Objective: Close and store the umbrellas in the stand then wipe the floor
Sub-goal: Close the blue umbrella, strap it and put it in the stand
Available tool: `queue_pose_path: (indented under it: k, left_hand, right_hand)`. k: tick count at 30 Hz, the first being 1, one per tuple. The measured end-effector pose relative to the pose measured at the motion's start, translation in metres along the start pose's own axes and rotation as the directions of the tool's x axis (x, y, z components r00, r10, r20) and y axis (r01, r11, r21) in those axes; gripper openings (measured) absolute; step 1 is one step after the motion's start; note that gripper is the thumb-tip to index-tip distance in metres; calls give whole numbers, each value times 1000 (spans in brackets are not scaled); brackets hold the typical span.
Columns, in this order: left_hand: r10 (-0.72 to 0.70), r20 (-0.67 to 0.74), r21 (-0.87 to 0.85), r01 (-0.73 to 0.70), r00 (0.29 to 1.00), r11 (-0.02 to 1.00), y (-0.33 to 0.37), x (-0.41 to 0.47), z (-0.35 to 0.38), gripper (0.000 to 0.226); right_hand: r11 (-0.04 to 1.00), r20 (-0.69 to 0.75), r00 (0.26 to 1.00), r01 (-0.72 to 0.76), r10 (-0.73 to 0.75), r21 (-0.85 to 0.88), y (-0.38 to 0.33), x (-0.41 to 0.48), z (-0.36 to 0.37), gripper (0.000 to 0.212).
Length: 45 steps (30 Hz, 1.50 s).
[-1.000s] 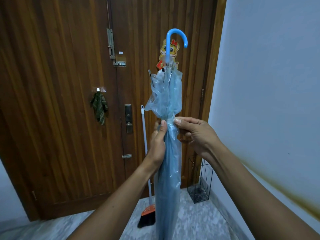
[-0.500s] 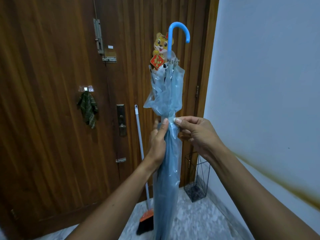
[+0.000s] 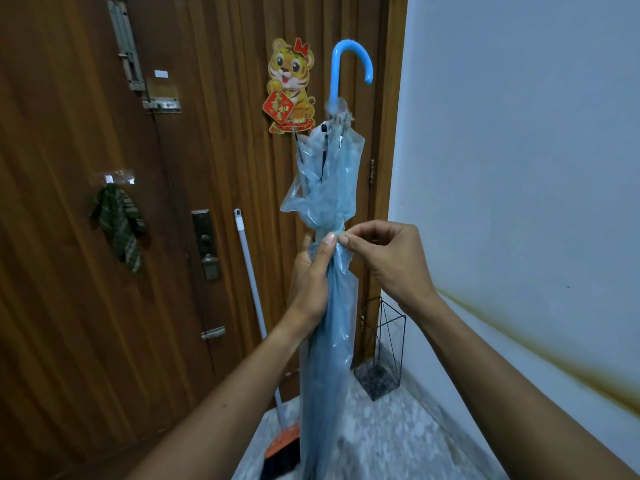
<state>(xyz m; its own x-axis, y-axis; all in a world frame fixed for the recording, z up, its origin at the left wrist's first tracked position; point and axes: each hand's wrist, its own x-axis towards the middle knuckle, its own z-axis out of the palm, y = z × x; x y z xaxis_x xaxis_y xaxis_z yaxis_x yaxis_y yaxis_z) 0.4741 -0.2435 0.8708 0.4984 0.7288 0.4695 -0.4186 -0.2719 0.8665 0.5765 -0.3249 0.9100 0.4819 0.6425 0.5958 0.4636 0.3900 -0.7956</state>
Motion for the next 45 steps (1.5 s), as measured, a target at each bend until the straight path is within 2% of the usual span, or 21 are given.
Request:
queue_pose_path:
  k: [5, 8, 11, 16, 21, 26, 30, 37, 41, 45]
  left_hand:
    - [17, -10, 3, -17, 1000, 1000, -31, 54, 30, 37]
    - [9, 6, -33, -9, 1000, 999, -54, 98, 54, 38]
    - [-5, 18, -64, 6, 1000, 998, -77, 143, 77, 41]
    - [0, 40, -79, 4, 999, 997, -112, 195, 104, 47]
    - [-30, 58, -81, 35, 998, 996, -136, 221, 113, 48]
    - [-17, 55, -84, 22, 998, 996, -151, 243, 116, 46]
    - [-23, 96, -103, 32, 995, 994, -152, 259, 120, 41]
    - [-37, 160, -124, 57, 986, 991, -151, 284, 111, 45]
    - [-58, 212, -124, 85, 976, 989, -149, 296, 100, 42]
    - [-94, 268, -97, 124, 959, 987, -156, 305, 83, 47]
  right_hand:
    - [991, 57, 998, 25, -17, -133, 43, 58, -25, 8]
    - [993, 90, 996, 10, 0, -120, 74, 101, -48, 10]
    - [999, 156, 986, -48, 50, -14, 101, 147, -76, 11]
    - [897, 342, 911, -335, 231, 287, 145, 201, -110, 12]
    - [809, 364, 882, -437, 299, 394, 183, 223, -112, 11]
    - [776, 360, 874, -466, 327, 425, 200, 241, -112, 29]
    - [728, 414, 836, -529, 359, 436, 210, 257, -118, 18]
    - [716, 427, 840, -521, 334, 465, 212, 281, -109, 10]
    - [699, 442, 844, -512, 303, 499, 218, 291, -96, 16]
    - [750, 412, 861, -478, 298, 457, 227, 297, -88, 39]
